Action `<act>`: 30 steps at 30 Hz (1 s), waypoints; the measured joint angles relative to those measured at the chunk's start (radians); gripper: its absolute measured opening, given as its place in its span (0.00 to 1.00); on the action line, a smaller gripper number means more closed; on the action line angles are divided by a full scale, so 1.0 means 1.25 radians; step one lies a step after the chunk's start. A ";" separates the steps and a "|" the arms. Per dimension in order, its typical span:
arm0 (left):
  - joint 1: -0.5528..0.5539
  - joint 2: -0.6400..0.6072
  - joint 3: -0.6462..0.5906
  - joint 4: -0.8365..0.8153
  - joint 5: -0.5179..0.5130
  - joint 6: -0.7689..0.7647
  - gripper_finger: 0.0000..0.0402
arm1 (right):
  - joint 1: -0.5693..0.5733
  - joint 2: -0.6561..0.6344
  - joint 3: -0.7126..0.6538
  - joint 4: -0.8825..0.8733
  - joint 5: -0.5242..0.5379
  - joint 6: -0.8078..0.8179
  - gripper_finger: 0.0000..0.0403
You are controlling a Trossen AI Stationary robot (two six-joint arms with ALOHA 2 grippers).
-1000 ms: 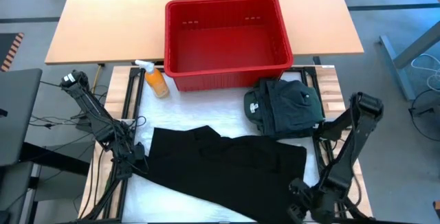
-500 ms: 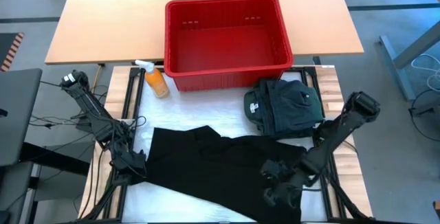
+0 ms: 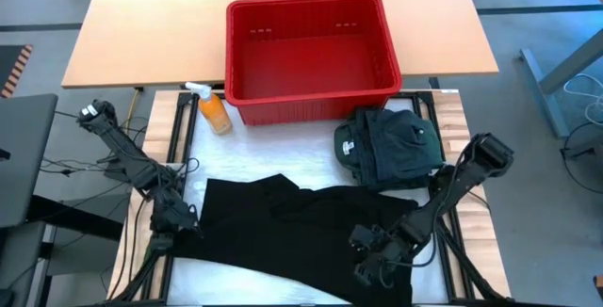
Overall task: Fold Laundry from Bin
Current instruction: Fold the black shirt
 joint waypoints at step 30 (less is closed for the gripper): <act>0.319 0.091 -0.043 0.235 -0.606 0.505 0.30 | 0.147 0.086 -0.001 0.096 -0.027 0.195 0.67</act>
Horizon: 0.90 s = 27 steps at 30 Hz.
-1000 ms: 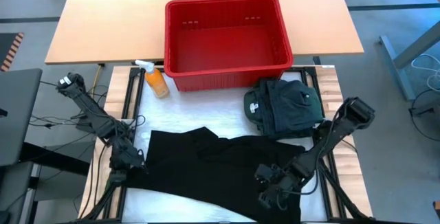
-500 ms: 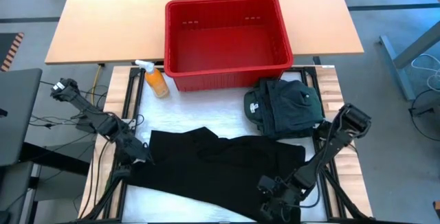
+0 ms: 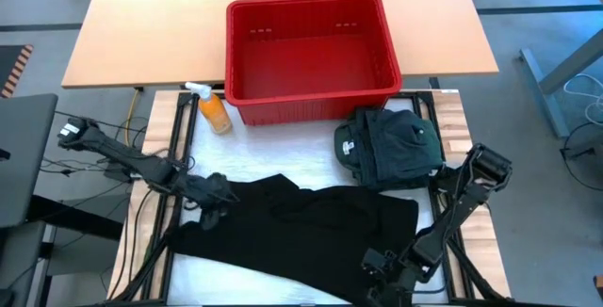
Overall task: Fold Laundry from Bin
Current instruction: Fold the black shirt
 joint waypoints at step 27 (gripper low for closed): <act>0.357 0.351 0.264 -0.028 -0.048 0.454 0.30 | -0.203 -0.245 -0.025 -0.834 0.124 0.265 0.67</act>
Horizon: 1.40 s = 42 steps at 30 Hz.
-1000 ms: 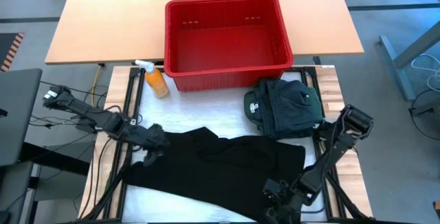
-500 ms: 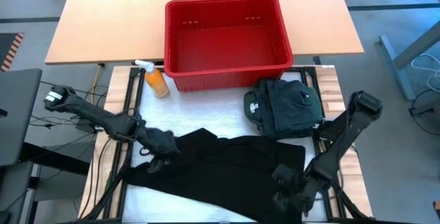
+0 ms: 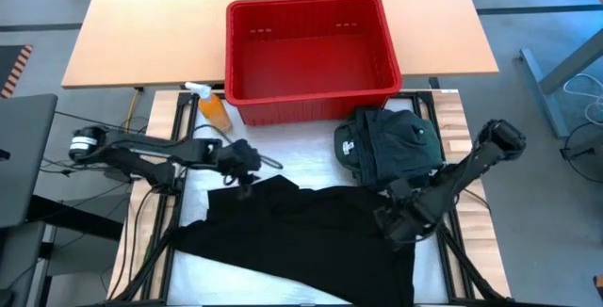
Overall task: Fold Laundry from Bin
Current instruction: Fold the black shirt
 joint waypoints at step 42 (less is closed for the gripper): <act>-0.032 -0.192 0.020 -0.361 -0.150 -0.126 0.00 | -0.016 0.054 0.020 -0.049 0.059 -0.016 0.04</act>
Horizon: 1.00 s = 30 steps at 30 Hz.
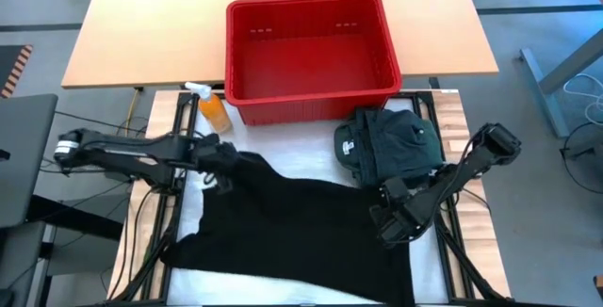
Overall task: Fold Laundry from Bin
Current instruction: Fold the black shirt
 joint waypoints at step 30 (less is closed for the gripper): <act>0.048 -0.061 0.198 -0.244 -0.072 0.114 0.00 | -0.016 -0.001 0.205 -0.089 0.073 -0.119 0.26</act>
